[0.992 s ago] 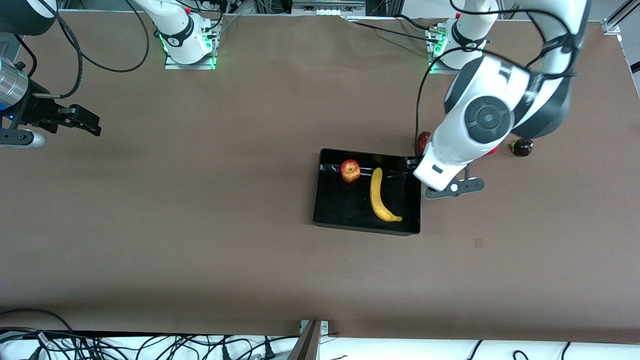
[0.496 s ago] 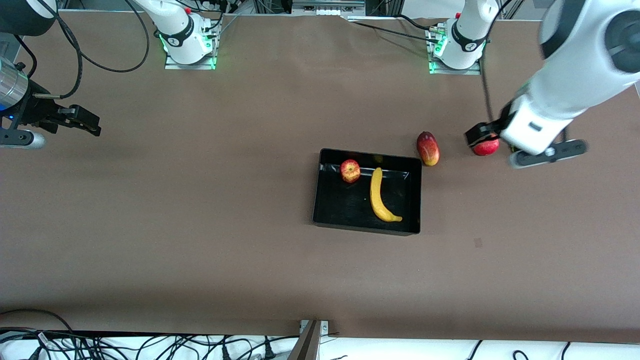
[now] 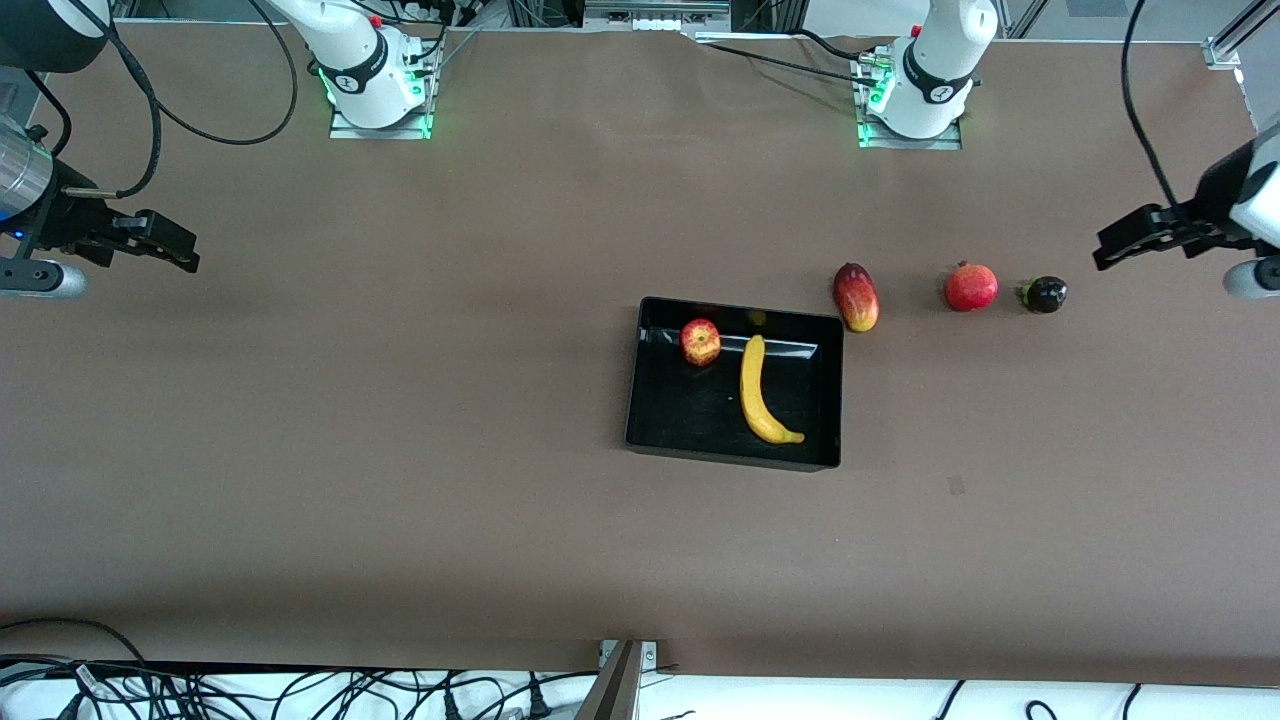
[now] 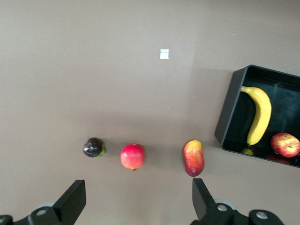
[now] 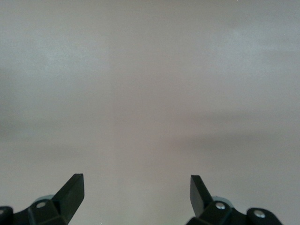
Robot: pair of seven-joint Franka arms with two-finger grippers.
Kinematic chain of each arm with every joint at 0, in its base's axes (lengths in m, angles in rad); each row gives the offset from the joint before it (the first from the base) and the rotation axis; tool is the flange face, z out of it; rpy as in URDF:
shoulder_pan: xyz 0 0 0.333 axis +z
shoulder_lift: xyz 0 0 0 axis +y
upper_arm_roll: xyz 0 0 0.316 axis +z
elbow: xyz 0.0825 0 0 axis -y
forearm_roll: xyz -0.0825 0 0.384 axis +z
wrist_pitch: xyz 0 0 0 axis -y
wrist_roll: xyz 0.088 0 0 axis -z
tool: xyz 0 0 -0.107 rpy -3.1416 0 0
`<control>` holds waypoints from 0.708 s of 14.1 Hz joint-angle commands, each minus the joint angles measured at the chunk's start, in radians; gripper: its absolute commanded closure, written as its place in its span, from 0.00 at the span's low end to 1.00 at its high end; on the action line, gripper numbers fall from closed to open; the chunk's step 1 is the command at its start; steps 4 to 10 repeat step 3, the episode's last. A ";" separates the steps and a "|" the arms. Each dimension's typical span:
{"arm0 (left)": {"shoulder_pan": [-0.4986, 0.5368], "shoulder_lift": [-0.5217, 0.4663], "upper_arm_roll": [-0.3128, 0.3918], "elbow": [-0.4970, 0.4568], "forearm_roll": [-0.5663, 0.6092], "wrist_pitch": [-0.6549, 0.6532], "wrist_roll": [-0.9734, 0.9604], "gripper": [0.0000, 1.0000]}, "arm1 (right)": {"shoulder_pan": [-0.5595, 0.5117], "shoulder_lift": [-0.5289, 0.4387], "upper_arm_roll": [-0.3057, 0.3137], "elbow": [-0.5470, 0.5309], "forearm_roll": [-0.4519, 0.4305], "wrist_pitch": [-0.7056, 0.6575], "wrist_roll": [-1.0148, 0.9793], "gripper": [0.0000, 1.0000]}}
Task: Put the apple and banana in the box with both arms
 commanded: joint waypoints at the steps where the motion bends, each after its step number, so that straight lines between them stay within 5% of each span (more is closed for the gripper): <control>1: 0.006 -0.019 0.036 -0.016 0.001 0.000 0.102 0.00 | -0.004 0.010 -0.001 0.023 0.002 -0.015 -0.011 0.00; 10: 0.017 -0.019 0.048 -0.016 0.000 0.002 0.146 0.00 | -0.004 0.010 -0.001 0.023 0.002 -0.015 -0.011 0.00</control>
